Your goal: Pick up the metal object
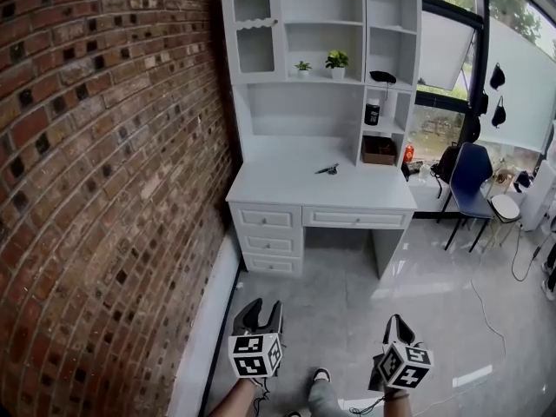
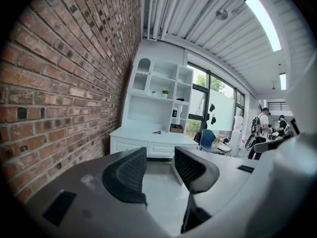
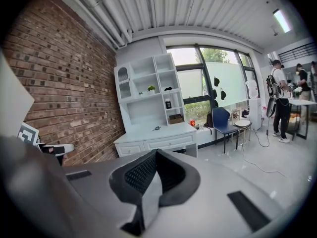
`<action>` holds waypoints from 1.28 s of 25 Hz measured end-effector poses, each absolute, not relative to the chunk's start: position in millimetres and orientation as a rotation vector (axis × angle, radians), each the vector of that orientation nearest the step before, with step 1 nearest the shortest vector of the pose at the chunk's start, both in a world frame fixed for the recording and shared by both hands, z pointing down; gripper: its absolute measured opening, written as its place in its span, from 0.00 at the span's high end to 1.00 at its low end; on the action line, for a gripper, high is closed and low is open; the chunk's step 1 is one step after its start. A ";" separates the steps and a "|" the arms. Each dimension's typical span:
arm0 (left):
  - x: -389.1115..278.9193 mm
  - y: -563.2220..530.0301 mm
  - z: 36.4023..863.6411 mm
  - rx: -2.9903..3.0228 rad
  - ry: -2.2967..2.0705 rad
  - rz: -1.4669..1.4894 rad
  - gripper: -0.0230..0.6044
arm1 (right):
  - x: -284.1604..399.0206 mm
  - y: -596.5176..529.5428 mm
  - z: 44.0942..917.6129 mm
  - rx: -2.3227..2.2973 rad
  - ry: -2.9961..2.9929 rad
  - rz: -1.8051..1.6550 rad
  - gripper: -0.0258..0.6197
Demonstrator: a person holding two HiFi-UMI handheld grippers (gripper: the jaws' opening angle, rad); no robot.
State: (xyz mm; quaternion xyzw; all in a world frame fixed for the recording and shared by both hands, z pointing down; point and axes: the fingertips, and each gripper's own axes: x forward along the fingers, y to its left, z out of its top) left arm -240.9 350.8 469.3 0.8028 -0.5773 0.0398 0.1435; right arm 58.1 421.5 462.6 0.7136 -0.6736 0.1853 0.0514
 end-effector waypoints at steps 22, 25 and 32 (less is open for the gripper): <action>-181.3 131.5 459.8 2.273 -1.733 0.105 0.70 | 131.3 190.3 458.3 2.112 -2.081 0.540 0.96; -171.4 102.3 460.3 2.272 -1.735 0.099 0.70 | 143.8 160.5 459.4 2.113 -2.076 0.536 0.96; -157.5 48.3 459.3 2.257 -1.754 0.108 0.70 | 162.2 103.9 454.9 2.111 -2.101 0.555 0.96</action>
